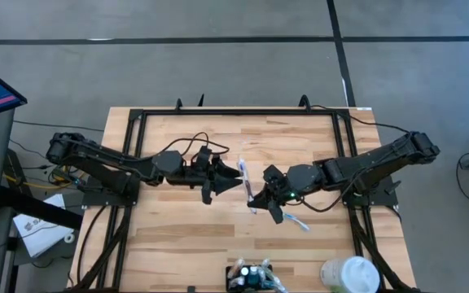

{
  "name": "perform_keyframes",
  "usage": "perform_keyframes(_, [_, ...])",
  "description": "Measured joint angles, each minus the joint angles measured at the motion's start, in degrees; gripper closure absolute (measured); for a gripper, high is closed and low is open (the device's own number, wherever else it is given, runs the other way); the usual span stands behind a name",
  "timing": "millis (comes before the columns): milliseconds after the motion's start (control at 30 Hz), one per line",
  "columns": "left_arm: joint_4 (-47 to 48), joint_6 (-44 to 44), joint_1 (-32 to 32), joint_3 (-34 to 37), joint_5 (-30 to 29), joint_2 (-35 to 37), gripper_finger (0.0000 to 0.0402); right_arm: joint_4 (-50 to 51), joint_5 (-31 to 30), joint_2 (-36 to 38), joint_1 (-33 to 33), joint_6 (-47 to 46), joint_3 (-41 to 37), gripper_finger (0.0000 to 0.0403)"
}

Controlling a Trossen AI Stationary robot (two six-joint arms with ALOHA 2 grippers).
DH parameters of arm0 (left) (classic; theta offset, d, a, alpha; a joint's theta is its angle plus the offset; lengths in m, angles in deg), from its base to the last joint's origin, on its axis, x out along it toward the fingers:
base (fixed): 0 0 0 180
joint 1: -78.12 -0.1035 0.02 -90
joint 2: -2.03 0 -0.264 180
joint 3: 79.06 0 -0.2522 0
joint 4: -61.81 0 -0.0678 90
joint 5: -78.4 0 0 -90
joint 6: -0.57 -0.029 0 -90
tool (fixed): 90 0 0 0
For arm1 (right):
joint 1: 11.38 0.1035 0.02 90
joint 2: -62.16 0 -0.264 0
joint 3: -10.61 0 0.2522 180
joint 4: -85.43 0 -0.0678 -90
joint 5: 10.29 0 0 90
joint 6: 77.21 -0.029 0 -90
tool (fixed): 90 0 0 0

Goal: Pick & Place toothbrushing station
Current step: Put the purple toothbrush into the black mesh organizer

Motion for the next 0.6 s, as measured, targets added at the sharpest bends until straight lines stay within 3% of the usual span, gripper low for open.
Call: perform_keyframes(600, [-1.28,0.17,-2.20,-0.07,-0.79,-0.92,0.0181,-0.11,-0.06,-0.02,-1.19,-0.44,0.00,0.0384])
